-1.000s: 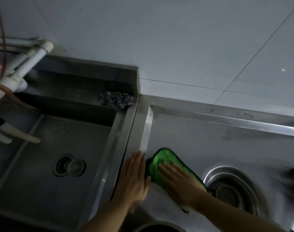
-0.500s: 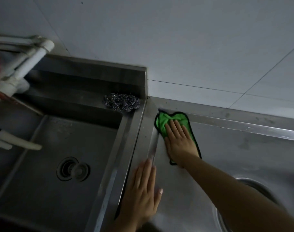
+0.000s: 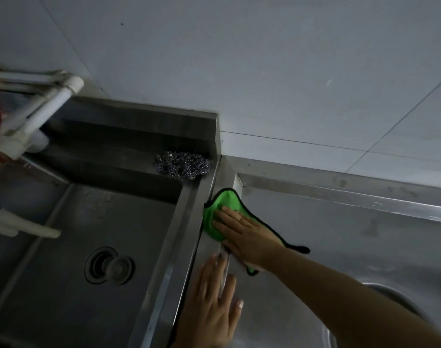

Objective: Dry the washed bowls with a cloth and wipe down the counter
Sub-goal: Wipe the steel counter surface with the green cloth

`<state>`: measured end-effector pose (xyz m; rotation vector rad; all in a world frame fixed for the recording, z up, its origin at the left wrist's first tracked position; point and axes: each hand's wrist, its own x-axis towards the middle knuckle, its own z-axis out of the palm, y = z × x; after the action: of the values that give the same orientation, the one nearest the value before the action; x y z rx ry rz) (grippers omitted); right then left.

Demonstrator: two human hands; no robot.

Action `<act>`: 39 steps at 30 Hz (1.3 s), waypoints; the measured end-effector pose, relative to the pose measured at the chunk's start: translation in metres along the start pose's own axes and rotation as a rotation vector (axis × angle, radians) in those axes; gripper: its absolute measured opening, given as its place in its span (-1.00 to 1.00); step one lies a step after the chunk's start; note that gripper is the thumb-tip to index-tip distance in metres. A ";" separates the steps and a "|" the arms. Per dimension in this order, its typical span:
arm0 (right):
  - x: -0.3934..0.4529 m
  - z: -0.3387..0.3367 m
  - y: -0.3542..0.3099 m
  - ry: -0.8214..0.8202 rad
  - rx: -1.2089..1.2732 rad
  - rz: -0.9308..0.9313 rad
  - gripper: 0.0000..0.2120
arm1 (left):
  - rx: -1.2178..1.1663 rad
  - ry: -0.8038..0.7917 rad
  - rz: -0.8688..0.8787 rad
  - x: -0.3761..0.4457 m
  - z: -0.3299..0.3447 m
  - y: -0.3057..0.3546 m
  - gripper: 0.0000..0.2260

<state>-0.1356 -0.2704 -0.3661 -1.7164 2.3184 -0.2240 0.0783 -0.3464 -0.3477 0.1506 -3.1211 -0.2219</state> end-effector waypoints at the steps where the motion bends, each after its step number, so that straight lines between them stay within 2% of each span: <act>1: 0.008 -0.005 0.010 0.002 0.001 0.012 -0.47 | -0.014 0.019 0.002 0.001 0.000 0.000 -0.62; 5: 0.038 -0.027 0.051 0.076 -0.039 0.208 -0.45 | 0.008 0.082 0.022 0.006 0.003 -0.002 -0.69; 8: 0.050 -0.031 0.060 0.120 -0.108 0.238 -0.46 | 0.025 0.095 0.034 0.007 0.003 -0.003 -0.70; 11: 0.042 -0.026 0.061 0.132 -0.170 0.351 -0.46 | 0.003 0.096 0.033 0.004 0.002 0.000 -0.69; 15: -0.024 -0.029 0.094 0.131 -0.201 0.441 -0.47 | 0.003 0.082 0.049 0.005 -0.003 0.000 -0.68; 19: -0.128 -0.031 0.127 0.152 -0.184 0.664 -0.42 | 0.008 0.058 0.043 0.004 -0.006 0.001 -0.63; 23: -0.141 -0.021 0.099 0.211 -0.041 0.823 -0.40 | 0.014 0.043 0.023 0.003 -0.005 0.001 -0.63; 27: -0.086 -0.004 0.031 0.205 0.069 0.727 -0.41 | 0.010 0.039 0.021 0.003 -0.006 0.001 -0.61; 31: -0.007 -0.006 -0.023 0.082 0.126 0.602 -0.41 | -0.012 0.061 0.038 0.003 -0.003 0.000 -0.62; 34: 0.026 -0.009 -0.014 0.175 0.153 0.595 -0.43 | -0.022 0.080 0.031 0.003 0.000 0.000 -0.63; 39: 0.056 -0.032 0.028 0.160 -0.001 0.569 -0.43 | -0.016 0.134 0.050 0.005 0.006 -0.004 -0.60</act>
<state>-0.1863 -0.3162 -0.3491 -1.0010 2.8033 -0.2538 0.0735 -0.3495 -0.3541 0.0828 -2.9847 -0.2257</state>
